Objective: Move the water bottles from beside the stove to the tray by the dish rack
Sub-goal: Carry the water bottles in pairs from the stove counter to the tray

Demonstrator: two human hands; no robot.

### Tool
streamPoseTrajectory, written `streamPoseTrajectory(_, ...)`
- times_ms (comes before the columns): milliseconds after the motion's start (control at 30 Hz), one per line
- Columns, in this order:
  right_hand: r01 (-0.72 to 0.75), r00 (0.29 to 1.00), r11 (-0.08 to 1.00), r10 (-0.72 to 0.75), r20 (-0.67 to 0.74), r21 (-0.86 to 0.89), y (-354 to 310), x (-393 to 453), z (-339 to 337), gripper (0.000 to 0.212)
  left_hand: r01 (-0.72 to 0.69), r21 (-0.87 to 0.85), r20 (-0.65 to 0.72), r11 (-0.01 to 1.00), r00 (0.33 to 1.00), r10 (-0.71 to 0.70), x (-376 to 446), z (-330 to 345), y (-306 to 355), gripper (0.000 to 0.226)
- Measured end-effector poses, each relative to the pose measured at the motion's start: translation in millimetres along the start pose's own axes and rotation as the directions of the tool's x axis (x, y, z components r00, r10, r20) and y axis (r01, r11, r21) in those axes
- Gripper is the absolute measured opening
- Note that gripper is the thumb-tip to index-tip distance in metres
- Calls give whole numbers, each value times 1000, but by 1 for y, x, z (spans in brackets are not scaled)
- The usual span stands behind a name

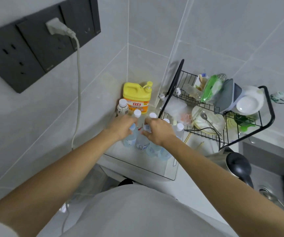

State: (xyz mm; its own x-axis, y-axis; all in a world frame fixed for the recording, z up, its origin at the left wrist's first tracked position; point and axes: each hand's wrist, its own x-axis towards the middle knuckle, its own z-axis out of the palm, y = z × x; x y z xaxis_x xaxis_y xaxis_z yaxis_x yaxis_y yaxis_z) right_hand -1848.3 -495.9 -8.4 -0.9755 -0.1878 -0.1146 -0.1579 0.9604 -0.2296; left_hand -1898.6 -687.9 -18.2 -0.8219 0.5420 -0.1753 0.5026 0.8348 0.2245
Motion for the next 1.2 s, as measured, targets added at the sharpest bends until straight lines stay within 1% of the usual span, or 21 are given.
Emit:
streamPoseTrajectory(100,0,1000,1000,0,-3,-4,0,-1,0,36,21,48,-21,999,1000,-20,0,4,2,41)
streamPoseTrajectory(233,19,1000,999,-19,-15,-36,1,-3,1,36,38,75,-41,996,999,-35,-2,6,7,45)
streamPoseTrajectory(367,22,1000,998,-22,-12,-59,-1,-4,0,35,50,53,-21,997,999,-49,-1,5,7,48)
streamPoseTrajectory(467,21,1000,998,-20,13,-57,0,-4,-2,32,52,34,2,998,999,-52,0,1,8,53)
streamPoseTrajectory(600,46,998,998,-45,38,-33,3,-3,-3,25,44,58,25,997,999,-45,3,1,8,56)
streamPoseTrajectory(800,90,994,994,-87,64,-55,5,-1,-5,33,13,42,50,999,999,-15,4,-2,7,49)
streamPoseTrajectory(933,101,993,994,-99,59,-40,7,-2,-5,35,-5,30,97,1000,995,2,4,-1,6,30)
streamPoseTrajectory(1000,112,992,993,-110,53,-35,7,-4,-5,36,-8,29,103,1000,995,5,3,-2,6,32)
streamPoseTrajectory(1200,129,991,991,-127,39,-49,7,-9,-1,36,-24,20,63,1000,998,23,2,1,4,35)
